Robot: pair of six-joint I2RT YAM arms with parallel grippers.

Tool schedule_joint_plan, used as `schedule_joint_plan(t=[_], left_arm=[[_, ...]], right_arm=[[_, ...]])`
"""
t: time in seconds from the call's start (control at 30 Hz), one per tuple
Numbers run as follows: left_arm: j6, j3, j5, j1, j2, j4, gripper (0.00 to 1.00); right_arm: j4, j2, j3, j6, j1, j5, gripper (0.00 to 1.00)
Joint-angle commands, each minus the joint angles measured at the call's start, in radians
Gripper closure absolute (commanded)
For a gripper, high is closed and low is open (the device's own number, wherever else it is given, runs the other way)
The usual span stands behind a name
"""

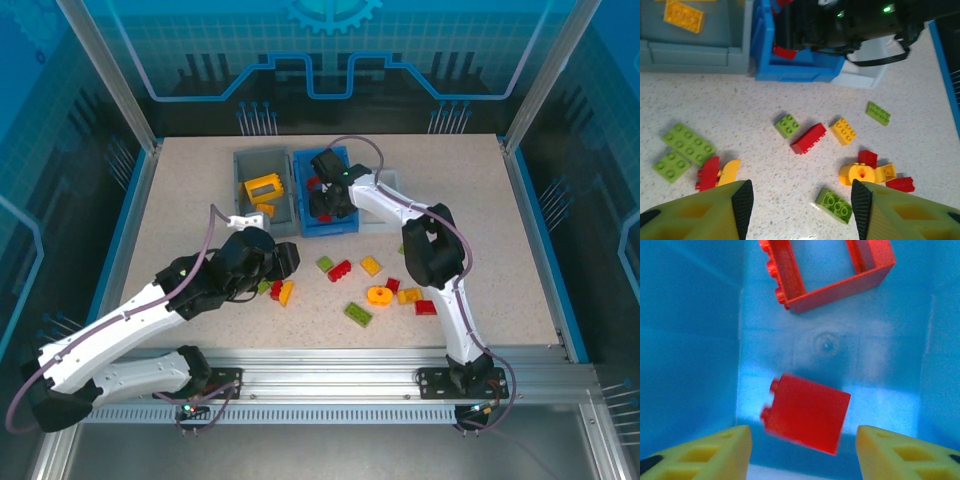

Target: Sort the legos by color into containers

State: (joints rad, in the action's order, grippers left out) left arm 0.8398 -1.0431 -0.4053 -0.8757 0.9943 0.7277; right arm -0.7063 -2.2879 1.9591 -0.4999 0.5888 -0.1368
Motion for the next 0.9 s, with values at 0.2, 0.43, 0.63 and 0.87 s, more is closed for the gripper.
schedule_joint_plan(t=[0.2, 0.43, 0.63, 0.87], left_arm=[[0.051, 0.102, 0.04, -0.006, 0.032, 0.098, 0.47], [0.064, 0.308, 0.177, -0.005, 0.086, -0.055, 0.39], [0.0, 0.396, 0.241, 0.005, 0.208, -0.214, 0.36], [-0.084, 0.434, 0.268, 0.067, 0.32, -0.32, 0.34]], right_arm=[[0.007, 0.297, -0.129, -0.005, 0.034, -0.048, 0.41], [0.193, 0.706, -0.61, -0.022, 0.177, -0.076, 0.41], [0.393, 0.935, -0.996, -0.054, 0.389, -0.033, 0.4], [0.424, 1.006, -1.16, -0.179, 0.484, -0.056, 0.4]])
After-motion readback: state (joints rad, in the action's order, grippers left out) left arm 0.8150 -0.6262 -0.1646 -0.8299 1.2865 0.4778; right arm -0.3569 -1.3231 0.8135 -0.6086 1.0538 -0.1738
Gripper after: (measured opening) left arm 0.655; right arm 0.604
